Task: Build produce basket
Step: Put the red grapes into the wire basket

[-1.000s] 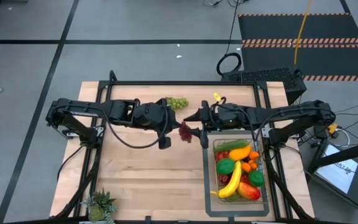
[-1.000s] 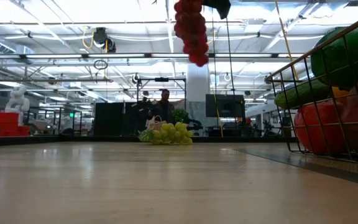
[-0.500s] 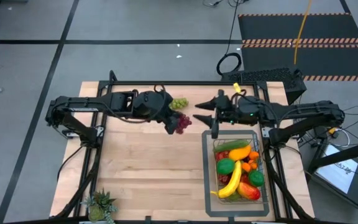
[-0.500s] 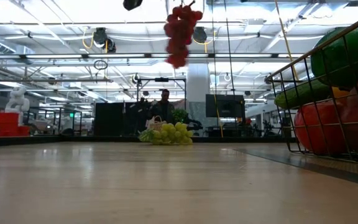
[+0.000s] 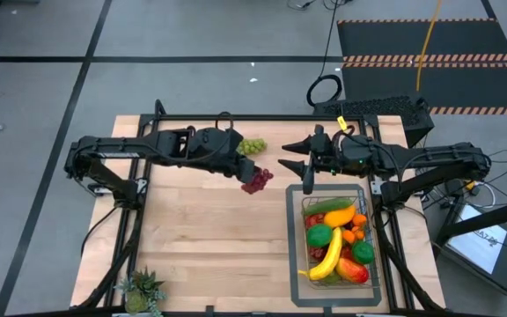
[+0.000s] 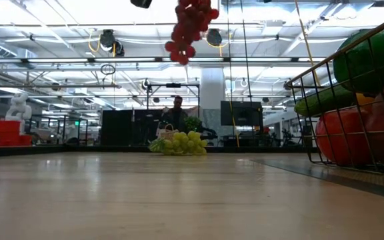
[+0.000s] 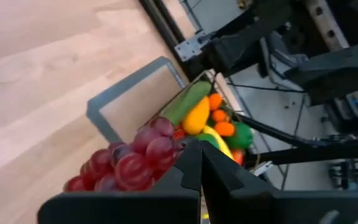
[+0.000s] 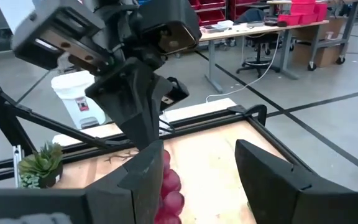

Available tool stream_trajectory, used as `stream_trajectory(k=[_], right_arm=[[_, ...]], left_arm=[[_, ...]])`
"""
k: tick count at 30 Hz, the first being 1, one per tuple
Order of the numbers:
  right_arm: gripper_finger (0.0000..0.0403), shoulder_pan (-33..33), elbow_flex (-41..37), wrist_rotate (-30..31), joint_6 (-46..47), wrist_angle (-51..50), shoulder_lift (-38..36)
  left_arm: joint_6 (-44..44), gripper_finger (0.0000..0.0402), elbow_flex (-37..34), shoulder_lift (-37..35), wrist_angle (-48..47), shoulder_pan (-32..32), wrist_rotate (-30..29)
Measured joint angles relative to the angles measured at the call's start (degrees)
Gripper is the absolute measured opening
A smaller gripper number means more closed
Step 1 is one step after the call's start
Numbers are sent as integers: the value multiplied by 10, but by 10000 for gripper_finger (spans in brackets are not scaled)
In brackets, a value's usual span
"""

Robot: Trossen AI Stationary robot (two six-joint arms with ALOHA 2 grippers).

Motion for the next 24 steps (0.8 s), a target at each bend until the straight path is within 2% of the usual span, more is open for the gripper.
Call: stream_trajectory(k=[3, 7, 12, 17, 24], right_arm=[[192, 0, 0, 0, 12, 0, 0], [192, 1, 0, -6, 13, 0, 0], [192, 2, 0, -68, 39, 20, 3], [192, 2, 5, -105, 76, 17, 20], [188, 2, 6, -107, 74, 18, 45]], left_arm=[[9, 0, 0, 0, 20, -1, 0], [72, 0, 0, 0, 51, -1, -2], [181, 0, 0, 0, 66, -1, -1], [299, 0, 0, 0, 66, -1, -1], [435, 0, 0, 0, 66, -1, -1]])
